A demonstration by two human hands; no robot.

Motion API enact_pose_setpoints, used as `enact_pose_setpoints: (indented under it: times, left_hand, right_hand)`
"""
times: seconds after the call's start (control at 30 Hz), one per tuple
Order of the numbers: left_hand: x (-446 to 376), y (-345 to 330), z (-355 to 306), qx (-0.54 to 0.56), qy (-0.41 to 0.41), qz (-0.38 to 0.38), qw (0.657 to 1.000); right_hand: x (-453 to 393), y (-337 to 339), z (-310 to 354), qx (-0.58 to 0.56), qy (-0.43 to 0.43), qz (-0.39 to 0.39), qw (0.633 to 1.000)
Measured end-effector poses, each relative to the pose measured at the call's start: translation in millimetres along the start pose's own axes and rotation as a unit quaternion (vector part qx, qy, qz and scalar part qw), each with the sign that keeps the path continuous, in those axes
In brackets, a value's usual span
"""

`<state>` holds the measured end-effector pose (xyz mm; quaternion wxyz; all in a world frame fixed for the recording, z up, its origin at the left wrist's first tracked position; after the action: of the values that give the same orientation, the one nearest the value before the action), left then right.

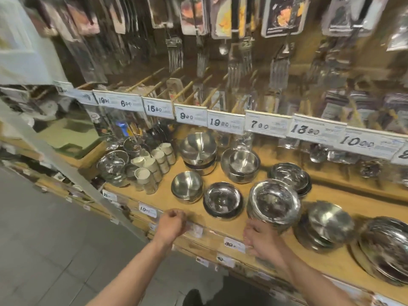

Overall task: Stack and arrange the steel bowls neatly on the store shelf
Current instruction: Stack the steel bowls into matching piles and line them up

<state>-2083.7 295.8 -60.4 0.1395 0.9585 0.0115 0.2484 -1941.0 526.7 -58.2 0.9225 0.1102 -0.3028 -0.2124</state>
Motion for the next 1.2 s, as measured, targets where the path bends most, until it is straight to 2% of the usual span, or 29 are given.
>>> enact_pose_setpoints:
  times: [0.13, 0.23, 0.37, 0.5, 0.63, 0.73, 1.0, 1.1, 1.2]
  left_hand:
    - [-70, 27, -9, -0.043, 0.006, 0.009, 0.999]
    - [-108, 30, -16, -0.063, 0.016, 0.037, 0.997]
    - [-127, 6, -25, -0.037, 0.08, 0.128, 0.988]
    - [-135, -10, -28, -0.046, 0.098, 0.125, 0.986]
    - [-152, -3, -24, -0.052, 0.127, 0.115, 0.984]
    - [-167, 7, -22, -0.053, 0.121, 0.082, 0.988]
    - [-181, 17, -12, -0.036, 0.108, 0.061, 0.992]
    - [-181, 19, -12, -0.014, 0.102, 0.053, 0.993]
    - [-173, 22, -11, -0.022, 0.078, 0.023, 0.996]
  right_hand:
    - [-25, -51, 20, 0.027, -0.01, -0.042, 0.999]
    - [-42, -73, 30, -0.003, -0.005, -0.127, 0.992]
    - [-54, -84, 36, -0.038, -0.039, -0.234, 0.971]
    - [-64, -94, 36, -0.019, -0.073, -0.28, 0.957]
    - [-78, -100, 40, -0.022, -0.092, -0.27, 0.958]
    - [-86, -108, 43, -0.02, -0.097, -0.259, 0.961]
    - [-92, -125, 57, -0.027, -0.087, -0.238, 0.967]
    - [-93, -126, 57, -0.025, -0.071, -0.208, 0.975]
    - [-90, -124, 52, -0.076, -0.064, -0.16, 0.982]
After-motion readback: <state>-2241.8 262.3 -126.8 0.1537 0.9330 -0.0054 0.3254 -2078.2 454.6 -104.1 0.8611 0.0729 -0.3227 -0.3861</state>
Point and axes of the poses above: each hand's wrist, its own x-axis away from the middle knuckle, its own y-axis out of the back of the hand, z = x × y, the point moved 3 cm from there along -x, towards the middle knuckle, and after that the axes turned 9 degrees about -z, right-handed, at the moved point
